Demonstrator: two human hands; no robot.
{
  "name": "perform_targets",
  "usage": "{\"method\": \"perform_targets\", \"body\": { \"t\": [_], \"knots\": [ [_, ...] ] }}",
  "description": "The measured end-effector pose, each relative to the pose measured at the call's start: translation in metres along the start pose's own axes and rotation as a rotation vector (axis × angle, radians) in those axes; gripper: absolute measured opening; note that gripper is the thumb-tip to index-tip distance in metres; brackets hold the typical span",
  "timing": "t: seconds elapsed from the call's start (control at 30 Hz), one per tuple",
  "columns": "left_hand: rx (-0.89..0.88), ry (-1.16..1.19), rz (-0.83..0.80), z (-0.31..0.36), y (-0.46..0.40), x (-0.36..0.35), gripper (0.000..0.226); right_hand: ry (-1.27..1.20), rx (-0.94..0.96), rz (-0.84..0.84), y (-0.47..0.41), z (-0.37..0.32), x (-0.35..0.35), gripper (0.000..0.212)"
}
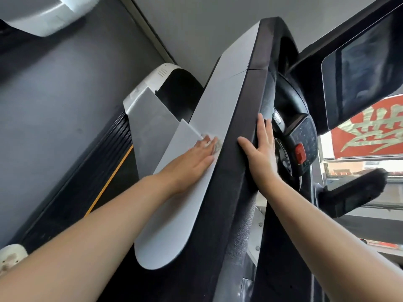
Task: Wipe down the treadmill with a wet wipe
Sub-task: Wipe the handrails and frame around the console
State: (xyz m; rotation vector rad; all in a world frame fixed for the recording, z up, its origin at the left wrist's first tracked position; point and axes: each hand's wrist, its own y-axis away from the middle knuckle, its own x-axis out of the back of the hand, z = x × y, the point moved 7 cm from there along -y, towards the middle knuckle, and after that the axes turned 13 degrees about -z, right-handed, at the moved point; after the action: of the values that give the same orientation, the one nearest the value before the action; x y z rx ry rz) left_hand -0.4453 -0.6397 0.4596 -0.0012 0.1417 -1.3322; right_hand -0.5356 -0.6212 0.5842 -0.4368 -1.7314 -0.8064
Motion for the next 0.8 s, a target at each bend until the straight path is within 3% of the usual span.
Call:
{"method": "perform_targets", "body": {
  "t": [0.2,0.5,0.7,0.8],
  "knots": [
    [0.001,-0.029,0.005,-0.025,0.064,-0.038,0.046,0.163,-0.062,-0.029,0.004,-0.011,-0.009,0.049],
    [0.101,0.032,0.014,-0.022,-0.025,0.014,0.046,0.238,-0.052,-0.015,0.002,-0.014,-0.008,0.048],
    [-0.012,0.094,-0.019,-0.014,0.053,-0.036,0.037,0.250,-0.060,0.000,0.001,-0.013,-0.009,0.048],
    [-0.093,0.001,-0.079,-0.002,0.102,-0.062,0.056,0.260,-0.057,-0.003,0.002,-0.013,-0.010,0.049]
  ]
}}
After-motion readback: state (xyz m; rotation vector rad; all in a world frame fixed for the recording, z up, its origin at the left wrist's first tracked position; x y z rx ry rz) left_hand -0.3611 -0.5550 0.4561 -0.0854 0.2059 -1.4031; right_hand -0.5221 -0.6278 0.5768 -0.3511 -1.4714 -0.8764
